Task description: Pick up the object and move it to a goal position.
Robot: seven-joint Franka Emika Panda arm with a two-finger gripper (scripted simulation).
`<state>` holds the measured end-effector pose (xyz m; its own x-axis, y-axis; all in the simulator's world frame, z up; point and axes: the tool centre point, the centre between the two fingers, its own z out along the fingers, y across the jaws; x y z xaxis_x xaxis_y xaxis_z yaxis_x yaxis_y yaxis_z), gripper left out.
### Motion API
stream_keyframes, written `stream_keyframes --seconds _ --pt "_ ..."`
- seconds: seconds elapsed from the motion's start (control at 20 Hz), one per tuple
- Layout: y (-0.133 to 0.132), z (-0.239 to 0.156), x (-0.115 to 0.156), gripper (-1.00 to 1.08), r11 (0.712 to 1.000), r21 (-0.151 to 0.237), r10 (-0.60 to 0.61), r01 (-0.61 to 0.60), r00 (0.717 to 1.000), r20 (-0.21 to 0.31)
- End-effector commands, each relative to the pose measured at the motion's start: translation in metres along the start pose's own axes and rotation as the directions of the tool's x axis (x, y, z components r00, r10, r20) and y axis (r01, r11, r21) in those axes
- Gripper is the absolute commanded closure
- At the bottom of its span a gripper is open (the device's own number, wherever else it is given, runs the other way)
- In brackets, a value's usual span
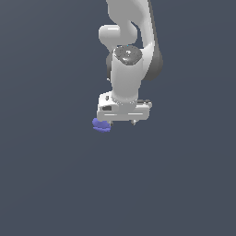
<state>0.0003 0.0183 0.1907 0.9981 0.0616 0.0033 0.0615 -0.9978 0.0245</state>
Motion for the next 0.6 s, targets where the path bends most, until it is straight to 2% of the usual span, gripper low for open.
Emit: stream_keyframes --seconds 0.0,0.55 --pt "0.0 0.0 0.0 -0.92 1.0 0.0 0.0 0.0 1.0 0.0" --pt "-0.0043 -0.0083 -0.0025 -0.92 1.0 0.022 0.012 -0.012 1.0 -0.005"
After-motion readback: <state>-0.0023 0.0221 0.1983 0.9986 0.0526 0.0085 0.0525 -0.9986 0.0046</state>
